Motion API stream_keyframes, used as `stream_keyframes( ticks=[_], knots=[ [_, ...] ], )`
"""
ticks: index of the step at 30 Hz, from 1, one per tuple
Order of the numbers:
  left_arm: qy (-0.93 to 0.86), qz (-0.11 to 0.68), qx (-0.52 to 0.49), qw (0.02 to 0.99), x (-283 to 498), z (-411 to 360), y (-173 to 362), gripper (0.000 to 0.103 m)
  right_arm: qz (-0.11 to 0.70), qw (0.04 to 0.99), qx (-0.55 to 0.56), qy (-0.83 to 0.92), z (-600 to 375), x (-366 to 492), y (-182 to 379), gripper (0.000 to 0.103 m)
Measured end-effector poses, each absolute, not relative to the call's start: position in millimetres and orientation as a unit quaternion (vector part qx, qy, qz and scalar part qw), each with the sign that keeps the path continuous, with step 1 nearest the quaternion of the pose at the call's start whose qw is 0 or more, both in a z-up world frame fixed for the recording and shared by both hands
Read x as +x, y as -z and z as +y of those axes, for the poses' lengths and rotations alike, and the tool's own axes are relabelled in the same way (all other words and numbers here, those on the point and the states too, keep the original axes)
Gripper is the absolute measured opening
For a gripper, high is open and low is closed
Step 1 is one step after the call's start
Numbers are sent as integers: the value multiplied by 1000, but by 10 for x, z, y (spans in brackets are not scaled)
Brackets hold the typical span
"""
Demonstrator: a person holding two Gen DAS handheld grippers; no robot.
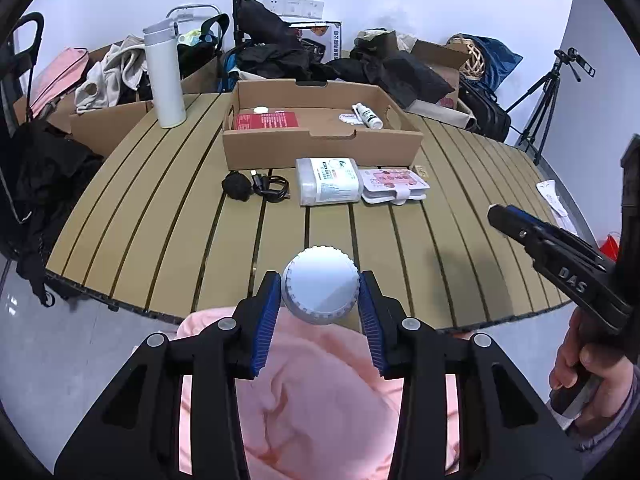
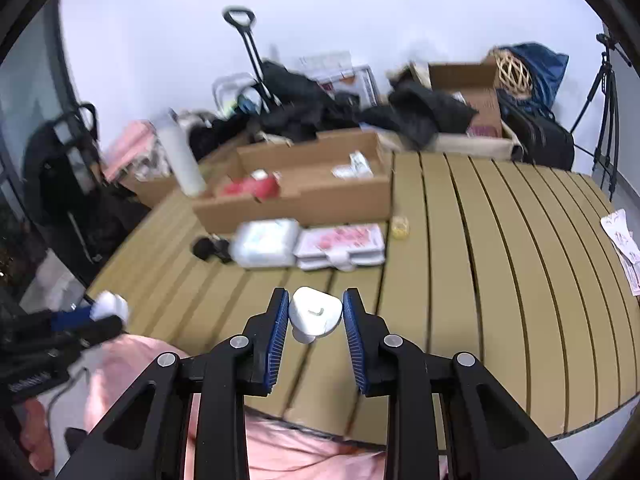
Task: Organize objects
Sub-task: 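Grasp the large white cap with the left gripper while the right gripper grasps the white heart-shaped cap, then place both caps into the cardboard box and open both grippers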
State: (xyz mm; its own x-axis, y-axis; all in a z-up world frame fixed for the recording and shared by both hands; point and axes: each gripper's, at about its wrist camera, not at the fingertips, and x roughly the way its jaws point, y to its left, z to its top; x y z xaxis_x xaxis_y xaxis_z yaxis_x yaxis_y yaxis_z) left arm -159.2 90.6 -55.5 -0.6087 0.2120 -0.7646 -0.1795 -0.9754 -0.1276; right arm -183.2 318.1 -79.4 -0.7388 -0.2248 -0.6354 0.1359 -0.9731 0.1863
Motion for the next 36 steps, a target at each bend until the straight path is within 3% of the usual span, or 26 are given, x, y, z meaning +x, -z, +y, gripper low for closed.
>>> stream_keyframes(
  ticks=[9,19,22,26,31,36],
  knots=[
    [-903,-26,-412,118,-1461,891,436,36,-41,122,333,934,3025,-1616,648,31],
    [-894,-68,-426,123,-2093,667,497,36,-39,146,360,921,3017,-1902,855,31],
    [-891,-87,-424,138,-2727,565,308,36,-43,160,366,916,3044,-2339,750,31],
    [-896,-32,-427,116,-3651,631,240,36,-35,184,365,912,3009,-3148,556,31],
    [-864,-9,-497,82,-4898,730,694,36,-55,226,403,885,2723,-4544,624,31],
    [-840,7,-535,86,-5499,697,1148,36,-68,233,480,843,2192,-5782,1255,31]
  ],
)
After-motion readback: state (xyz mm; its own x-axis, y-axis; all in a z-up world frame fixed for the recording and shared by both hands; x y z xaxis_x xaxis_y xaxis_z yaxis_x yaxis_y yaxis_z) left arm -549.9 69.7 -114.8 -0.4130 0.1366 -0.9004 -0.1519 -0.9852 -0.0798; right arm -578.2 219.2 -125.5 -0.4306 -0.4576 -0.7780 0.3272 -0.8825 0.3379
